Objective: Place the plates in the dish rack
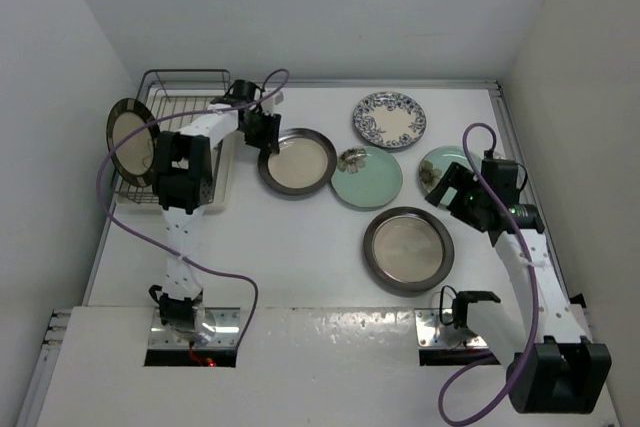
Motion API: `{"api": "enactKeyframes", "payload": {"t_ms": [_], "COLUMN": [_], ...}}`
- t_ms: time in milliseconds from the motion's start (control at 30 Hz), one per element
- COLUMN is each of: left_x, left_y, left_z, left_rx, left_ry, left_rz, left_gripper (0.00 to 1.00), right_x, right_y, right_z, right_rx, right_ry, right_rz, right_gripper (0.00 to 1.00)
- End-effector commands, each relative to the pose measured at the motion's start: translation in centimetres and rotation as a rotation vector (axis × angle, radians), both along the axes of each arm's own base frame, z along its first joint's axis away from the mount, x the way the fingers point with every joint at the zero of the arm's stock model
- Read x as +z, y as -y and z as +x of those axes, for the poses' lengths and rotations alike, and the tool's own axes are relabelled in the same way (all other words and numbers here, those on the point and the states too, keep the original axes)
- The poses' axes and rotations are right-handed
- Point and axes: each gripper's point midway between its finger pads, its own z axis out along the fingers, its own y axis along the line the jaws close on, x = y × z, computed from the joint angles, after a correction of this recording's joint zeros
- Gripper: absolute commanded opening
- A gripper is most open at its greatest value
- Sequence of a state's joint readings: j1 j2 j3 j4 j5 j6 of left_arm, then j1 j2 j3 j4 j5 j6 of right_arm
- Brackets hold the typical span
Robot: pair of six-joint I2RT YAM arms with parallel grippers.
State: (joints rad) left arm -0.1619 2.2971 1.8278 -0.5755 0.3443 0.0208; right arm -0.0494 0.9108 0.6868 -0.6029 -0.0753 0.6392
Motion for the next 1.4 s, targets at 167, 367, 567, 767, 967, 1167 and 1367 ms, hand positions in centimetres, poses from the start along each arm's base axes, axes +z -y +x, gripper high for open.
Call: {"api": "enactKeyframes", "payload": {"t_ms": [167,367,567,767,967,1167,1367], "left_x": [-2.5,5.8,16.0,24.4,32.1,40.8,46.3], "left_y": [1.0,1.5,2.7,4.0,3.9,-3.9,-12.9], "left_z": [-3.7,-1.1,-0.6,-2.3,-3.9,-4.1,-7.1], "left_rx": [-0.027,-0.079,-0.149,-0.198,-0.206,0.034,0.29], "left_ry": [-0.169,0.013,0.222,0.372,0.538,0.823,0.939], "left_rz": [-0.078,-0.092,-0.168,-0.222,-0.224,0.066,0.404], "left_gripper": [0.0,0.0,0.0,0.0,0.0,0.0,0.0], "right_x": [3.1,3.3,3.6,3.9,3.9,4.3,4.2], "right_y": [0.3,0.5,0.5,0.4,0.0,0.1,-0.4], "right_z": [1.3,1.0,1.0,1.3,1.3,1.3,1.7], "right_rx": [0.002,-0.006,-0.005,-0.003,0.009,0.019,0.04], "right_ry": [0.09,0.111,0.134,0.157,0.158,0.172,0.178], "right_rz": [-0.055,-0.063,-0.068,-0.062,-0.046,-0.057,-0.042], "right_gripper": [1.0,1.0,1.0,1.0,1.0,1.0,1.0]}}
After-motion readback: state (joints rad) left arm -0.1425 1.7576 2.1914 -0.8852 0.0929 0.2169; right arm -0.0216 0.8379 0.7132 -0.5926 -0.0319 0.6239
